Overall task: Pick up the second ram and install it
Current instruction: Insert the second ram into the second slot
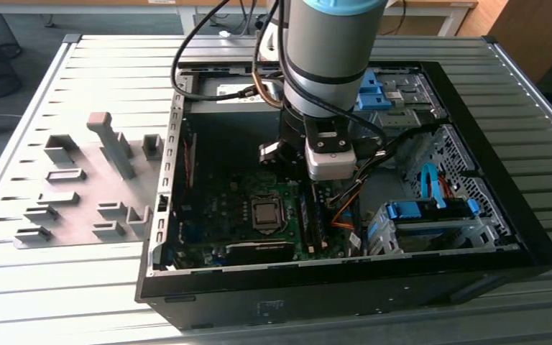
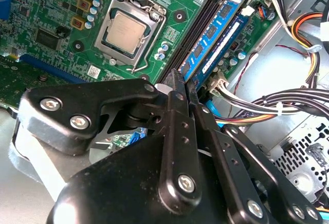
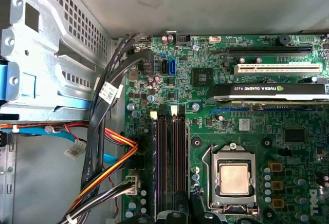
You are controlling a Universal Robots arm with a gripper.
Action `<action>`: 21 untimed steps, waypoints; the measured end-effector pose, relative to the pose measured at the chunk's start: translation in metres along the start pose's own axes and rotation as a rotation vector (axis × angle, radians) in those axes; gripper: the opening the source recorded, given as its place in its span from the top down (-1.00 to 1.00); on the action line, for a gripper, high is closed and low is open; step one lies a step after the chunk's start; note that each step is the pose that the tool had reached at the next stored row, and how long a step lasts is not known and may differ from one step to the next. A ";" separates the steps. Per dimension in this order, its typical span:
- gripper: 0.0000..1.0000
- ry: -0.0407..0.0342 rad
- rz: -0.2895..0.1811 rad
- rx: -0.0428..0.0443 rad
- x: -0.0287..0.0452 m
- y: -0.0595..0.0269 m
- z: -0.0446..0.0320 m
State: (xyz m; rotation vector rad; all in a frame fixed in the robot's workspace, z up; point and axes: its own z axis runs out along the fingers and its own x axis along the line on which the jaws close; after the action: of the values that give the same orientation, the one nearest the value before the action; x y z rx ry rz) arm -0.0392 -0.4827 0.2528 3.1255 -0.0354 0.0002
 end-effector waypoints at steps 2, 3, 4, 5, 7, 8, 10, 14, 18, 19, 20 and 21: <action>0.73 0.0000 0.000 0.0001 0.0000 0.0000 0.0001; 0.73 0.0002 0.000 0.0005 0.0000 0.0002 0.0005; 0.73 0.0001 0.001 0.0004 0.0000 0.0006 0.0013; 0.73 0.0000 0.002 0.0001 0.0001 0.0011 0.0025; 0.73 -0.0001 0.004 0.0008 0.0006 0.0033 0.0056; 0.73 -0.0002 0.004 0.0024 0.0012 0.0047 0.0067; 0.73 0.0000 0.004 0.0043 0.0032 0.0058 0.0095; 0.73 -0.0002 0.005 0.0047 0.0074 0.0058 0.0150; 0.73 -0.0002 0.005 0.0047 0.0079 0.0062 0.0177; 0.73 -0.0001 0.006 0.0048 0.0079 0.0063 0.0186; 0.73 -0.0002 0.005 0.0047 0.0079 0.0063 0.0197; 0.73 -0.0002 0.005 0.0046 0.0079 0.0063 0.0209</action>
State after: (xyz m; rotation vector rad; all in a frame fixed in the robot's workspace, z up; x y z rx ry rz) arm -0.0315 -0.4895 0.2320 3.1300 -0.0440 0.0001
